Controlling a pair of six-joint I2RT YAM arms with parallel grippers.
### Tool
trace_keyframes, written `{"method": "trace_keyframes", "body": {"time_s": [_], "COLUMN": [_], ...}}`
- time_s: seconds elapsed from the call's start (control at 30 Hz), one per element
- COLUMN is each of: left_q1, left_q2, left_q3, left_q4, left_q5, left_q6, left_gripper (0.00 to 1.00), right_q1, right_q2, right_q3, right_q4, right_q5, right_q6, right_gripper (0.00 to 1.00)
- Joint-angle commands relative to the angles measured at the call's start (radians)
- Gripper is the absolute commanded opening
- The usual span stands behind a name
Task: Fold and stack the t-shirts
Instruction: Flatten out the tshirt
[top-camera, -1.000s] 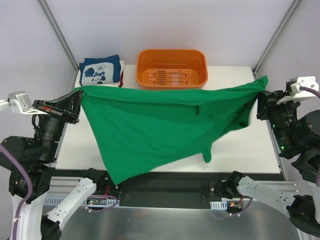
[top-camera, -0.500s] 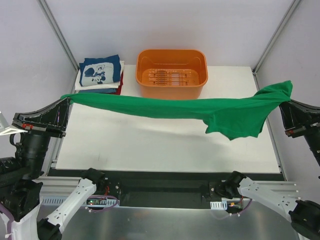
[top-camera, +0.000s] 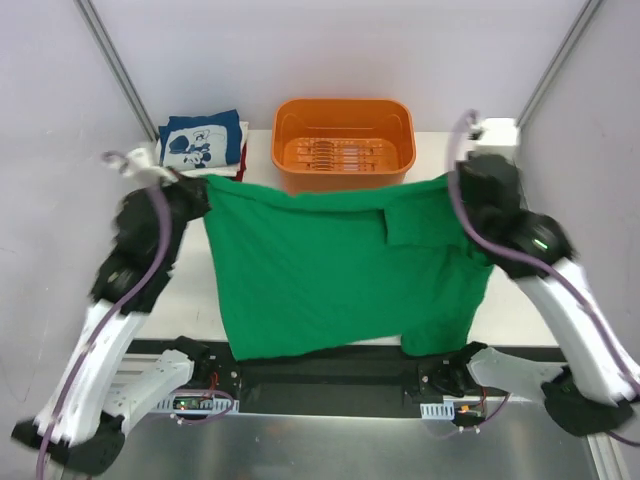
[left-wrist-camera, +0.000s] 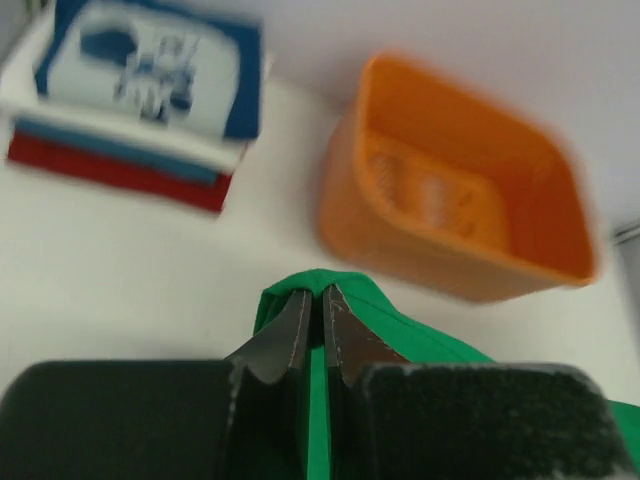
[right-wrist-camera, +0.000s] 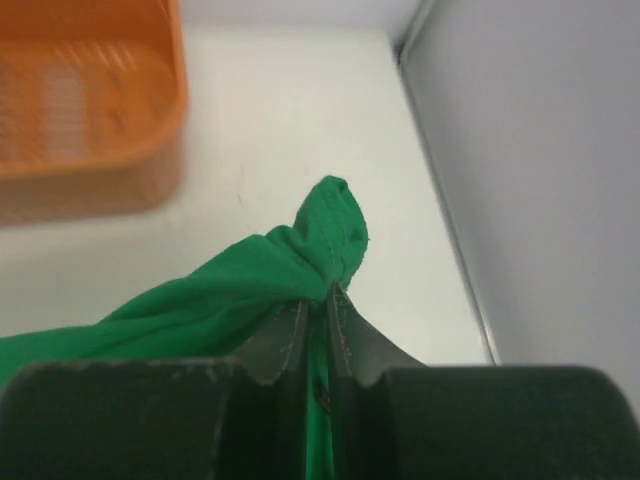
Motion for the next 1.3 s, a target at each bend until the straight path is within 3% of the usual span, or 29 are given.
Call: {"method": "trace_keyframes", "body": {"time_s": [0.0, 0.03, 0.17, 0.33, 0.43, 0.73, 0.97, 1.27], "left_q1": [0.023, 0.034, 0.054, 0.060, 0.069, 0.109, 0.114, 0.117], "left_q2": [0.234, 0.271, 0.446, 0.557, 0.577, 0.588, 0.576, 0.553], "left_q3": [-0.180, -0.217, -0.222, -0.206, -0.211, -0.231, -0.243, -0.259], "left_q4": [-0.030, -0.013, 0.001, 0.007, 0.012, 0.041, 0.048, 0.051], "left_q5": [-0.096, -0.070, -0.004, -0.005, -0.014, 0.029, 0.045, 0.064], "left_q6": [-0.101, -0.112, -0.126, -0.132, -0.132, -0.119, -0.119, -0.126], "left_gripper": [0.00, 0.00, 0.00, 0.00, 0.00, 0.00, 0.00, 0.00], "right_q1": [-0.245, -0.257, -0.271, -0.270, -0.282, -0.359, -0.402, -0.432], "right_q2": [0.227, 0.275, 0.476, 0.483, 0.420, 0.395, 0.501, 0.568], "right_q3": [-0.239, -0.262, -0.212, -0.242, -0.339, -0.551, -0.548, -0.556], "right_q4": [0.035, 0.055, 0.040, 0.029, 0.030, 0.116, 0.152, 0.158], "right_q5": [-0.358, -0.426, -0.494, -0.511, -0.572, -0.817, -0.850, -0.797], "right_q6": [0.181, 0.192, 0.201, 0.270, 0.315, 0.381, 0.393, 0.373], "right_gripper": [0.12, 0.16, 0.59, 0.72, 0.72, 0.56, 0.45, 0.44]}}
